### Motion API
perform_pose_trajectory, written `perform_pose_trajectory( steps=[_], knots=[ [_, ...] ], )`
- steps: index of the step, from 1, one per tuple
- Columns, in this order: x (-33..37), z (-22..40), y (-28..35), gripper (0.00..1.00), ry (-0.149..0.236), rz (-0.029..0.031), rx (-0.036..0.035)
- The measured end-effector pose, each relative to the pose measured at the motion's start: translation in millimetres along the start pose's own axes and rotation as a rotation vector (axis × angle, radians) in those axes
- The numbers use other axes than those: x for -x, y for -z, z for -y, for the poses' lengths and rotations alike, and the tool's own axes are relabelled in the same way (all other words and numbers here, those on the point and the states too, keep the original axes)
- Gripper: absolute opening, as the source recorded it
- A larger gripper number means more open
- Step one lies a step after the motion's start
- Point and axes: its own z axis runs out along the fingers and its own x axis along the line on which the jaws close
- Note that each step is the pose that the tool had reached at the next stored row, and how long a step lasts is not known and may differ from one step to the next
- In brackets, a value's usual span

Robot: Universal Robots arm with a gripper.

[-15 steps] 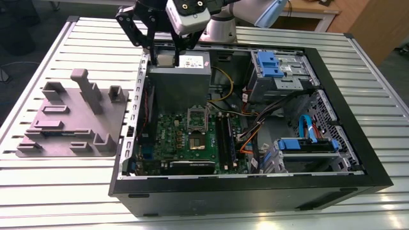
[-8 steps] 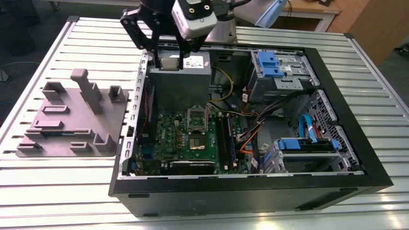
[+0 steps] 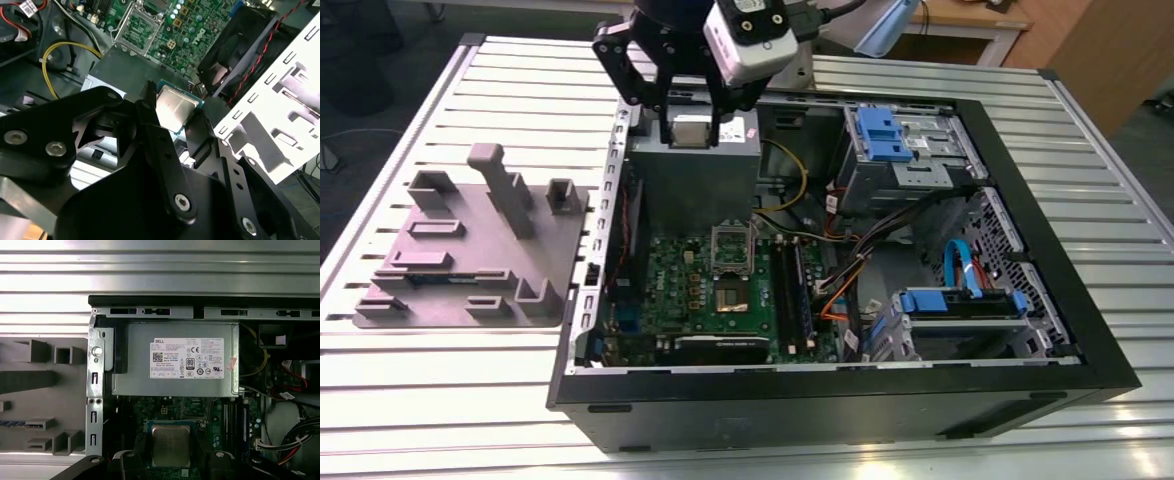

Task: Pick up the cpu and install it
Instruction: 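Pick up the cpu and move it towards the insertion slot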

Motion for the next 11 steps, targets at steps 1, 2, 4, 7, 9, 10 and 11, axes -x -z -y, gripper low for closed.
perform_pose_trajectory(
  steps=[1,2,4,7,9,10,11],
  knots=[
    [0.1,-0.1,0.1,0.47,0.000,-0.0001,-0.0002],
    [0.2,-0.1,0.0,0.47,0.000,0.0000,-0.0001],
    [0.3,-0.1,0.0,0.47,0.000,-0.0001,-0.0001],
    [0.3,-0.1,0.0,0.47,0.000,0.0000,-0.0001],
    [0.3,-0.1,0.0,0.47,0.000,0.0000,-0.0001],
    [0.3,-0.1,0.0,0.47,0.000,0.0000,-0.0001],
    [0.6,-0.1,0.0,0.47,0.000,0.0000,0.0000]
  ],
)
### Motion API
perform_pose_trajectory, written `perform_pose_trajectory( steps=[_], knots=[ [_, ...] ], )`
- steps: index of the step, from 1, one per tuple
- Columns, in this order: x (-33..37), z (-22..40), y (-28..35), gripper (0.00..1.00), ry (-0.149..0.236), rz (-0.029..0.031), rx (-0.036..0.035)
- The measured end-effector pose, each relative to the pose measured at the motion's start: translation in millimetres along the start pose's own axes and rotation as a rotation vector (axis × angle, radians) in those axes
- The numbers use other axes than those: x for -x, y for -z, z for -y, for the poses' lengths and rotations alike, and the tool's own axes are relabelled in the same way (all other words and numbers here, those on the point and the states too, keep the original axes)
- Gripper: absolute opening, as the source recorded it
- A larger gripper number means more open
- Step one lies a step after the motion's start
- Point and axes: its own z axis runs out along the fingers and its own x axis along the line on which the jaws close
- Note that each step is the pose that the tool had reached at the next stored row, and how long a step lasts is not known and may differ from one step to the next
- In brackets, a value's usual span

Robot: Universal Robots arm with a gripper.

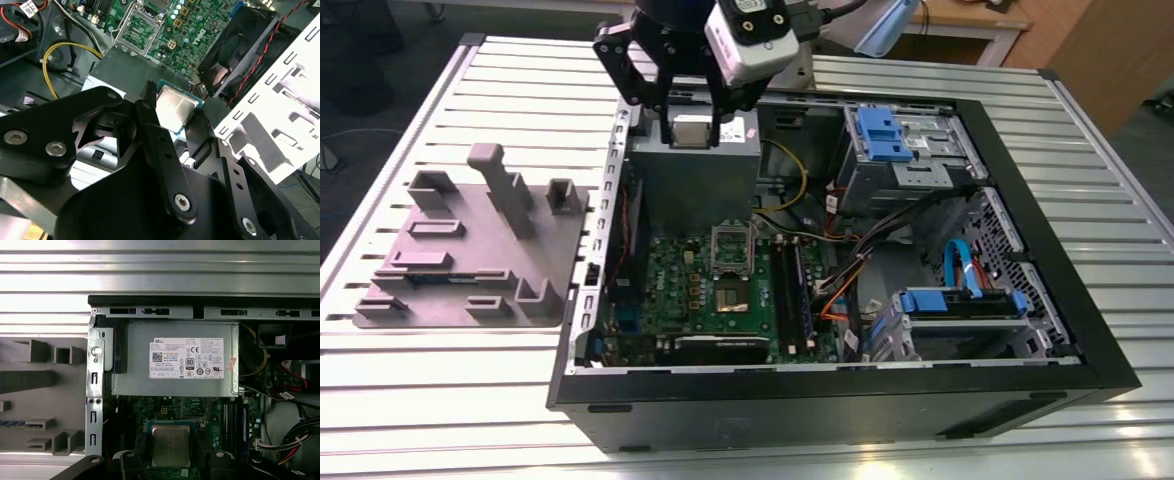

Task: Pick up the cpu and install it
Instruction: 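Pick up the cpu and move it towards the insertion slot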

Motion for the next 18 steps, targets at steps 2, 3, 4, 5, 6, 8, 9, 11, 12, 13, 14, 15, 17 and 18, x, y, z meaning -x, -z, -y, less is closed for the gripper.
perform_pose_trajectory(
  steps=[2,3,4,5,6,8,9,11,12,13,14,15,17,18],
  knots=[
    [1.2,-0.1,0.1,0.47,0.000,-0.0001,-0.0002],
    [3.3,-0.1,0.0,0.47,0.000,-0.0001,-0.0001],
    [6.8,-0.1,-0.1,0.47,0.000,0.0000,-0.0001],
    [10.9,-0.1,-0.2,0.47,0.000,-0.0001,-0.0001],
    [15.4,-0.1,-0.3,0.47,0.000,0.0000,-0.0001],
    [21.1,-0.1,-0.4,0.47,0.000,0.0000,-0.0001],
    [22.0,-0.1,-0.4,0.47,-0.001,0.0000,-0.0004],
    [22.6,-0.1,-0.4,0.47,-0.001,0.0001,-0.0009],
    [22.7,-0.1,-0.4,0.47,-0.001,0.0000,-0.0010],
    [22.7,-0.1,-0.4,0.47,-0.001,0.0000,-0.0011],
    [22.8,-0.1,-0.4,0.47,-0.001,0.0000,-0.0010],
    [22.8,-0.1,-0.4,0.47,-0.001,0.0000,-0.0011],
    [22.8,-0.1,-0.4,0.47,-0.001,0.0000,-0.0010],
    [22.9,-0.1,-0.4,0.47,-0.001,0.0000,-0.0011]
  ],
)
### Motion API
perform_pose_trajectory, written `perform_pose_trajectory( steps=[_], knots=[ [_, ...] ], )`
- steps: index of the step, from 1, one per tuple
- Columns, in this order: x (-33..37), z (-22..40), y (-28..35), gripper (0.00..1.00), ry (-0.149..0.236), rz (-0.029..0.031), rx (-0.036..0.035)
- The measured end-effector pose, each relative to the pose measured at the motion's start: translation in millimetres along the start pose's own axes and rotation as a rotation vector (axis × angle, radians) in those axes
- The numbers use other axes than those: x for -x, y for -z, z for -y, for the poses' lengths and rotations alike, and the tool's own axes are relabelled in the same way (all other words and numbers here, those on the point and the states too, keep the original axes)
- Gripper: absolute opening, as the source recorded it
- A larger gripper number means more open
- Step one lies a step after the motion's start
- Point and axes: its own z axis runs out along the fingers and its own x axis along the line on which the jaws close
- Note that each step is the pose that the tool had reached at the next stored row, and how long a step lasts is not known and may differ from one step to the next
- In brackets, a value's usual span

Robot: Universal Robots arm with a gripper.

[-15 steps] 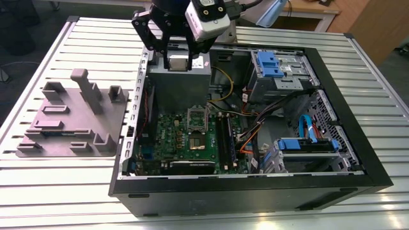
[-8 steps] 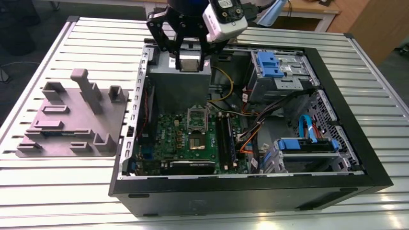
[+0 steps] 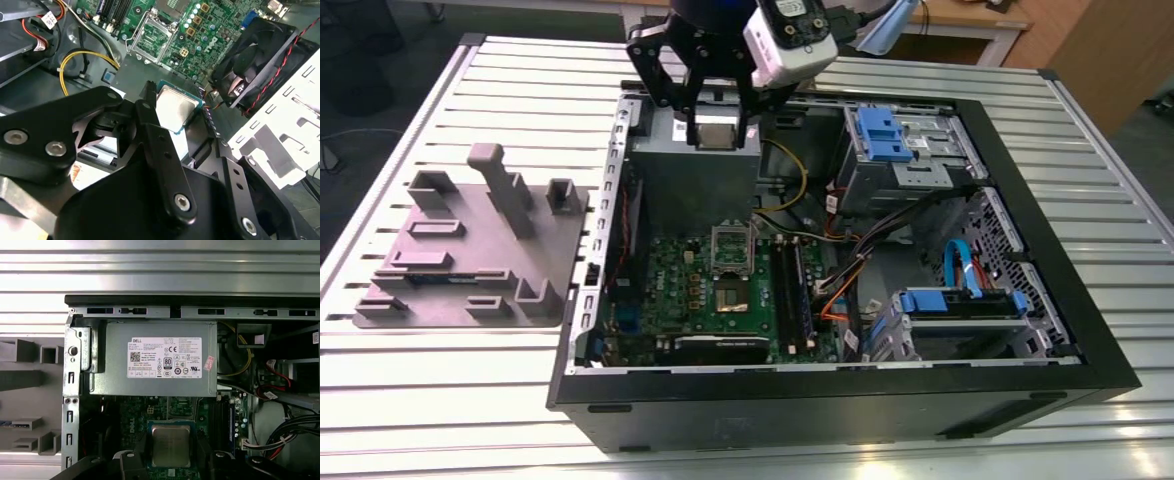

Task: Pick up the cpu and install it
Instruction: 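Pick up the cpu and move it towards the insertion slot, then place the cpu into insertion slot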

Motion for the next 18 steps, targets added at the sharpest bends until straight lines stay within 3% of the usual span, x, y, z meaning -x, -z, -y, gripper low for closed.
perform_pose_trajectory(
  steps=[4,10,18],
  knots=[
    [4.7,4.8,0.1,0.47,0.000,0.0000,-0.0001],
    [19.8,8.0,-1.1,0.47,0.000,0.0000,0.0000],
    [20.3,8.8,-1.5,0.47,0.000,0.0000,0.0000]
  ],
)
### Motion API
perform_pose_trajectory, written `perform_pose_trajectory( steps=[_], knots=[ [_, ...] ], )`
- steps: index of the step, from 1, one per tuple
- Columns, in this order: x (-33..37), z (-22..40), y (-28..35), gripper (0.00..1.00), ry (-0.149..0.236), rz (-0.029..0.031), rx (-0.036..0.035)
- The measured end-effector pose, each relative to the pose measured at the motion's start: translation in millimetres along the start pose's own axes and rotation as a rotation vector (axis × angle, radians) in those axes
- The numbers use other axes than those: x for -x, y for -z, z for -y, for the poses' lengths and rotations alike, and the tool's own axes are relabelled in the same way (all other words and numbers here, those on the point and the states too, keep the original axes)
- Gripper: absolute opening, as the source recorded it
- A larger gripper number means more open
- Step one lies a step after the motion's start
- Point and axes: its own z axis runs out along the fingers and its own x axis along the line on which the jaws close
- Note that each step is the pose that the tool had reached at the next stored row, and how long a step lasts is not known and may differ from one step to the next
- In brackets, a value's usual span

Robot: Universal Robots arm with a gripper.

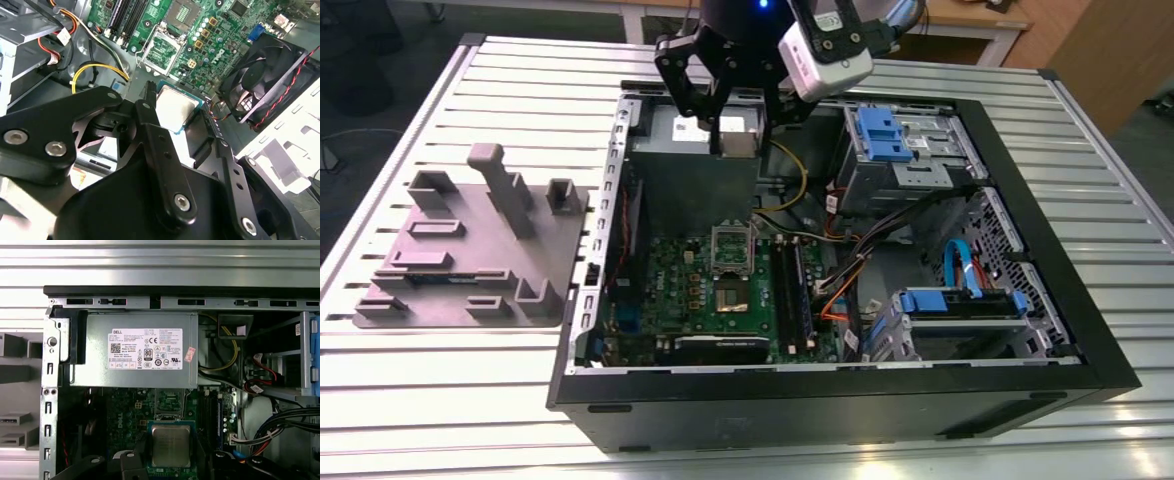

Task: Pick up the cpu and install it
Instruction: 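Place the cpu into insertion slot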

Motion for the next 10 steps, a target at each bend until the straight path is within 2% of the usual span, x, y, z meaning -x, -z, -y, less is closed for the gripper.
perform_pose_trajectory(
  steps=[10],
  knots=[
    [0.1,4.1,-1.0,0.47,0.000,0.0000,-0.0001]
  ],
)
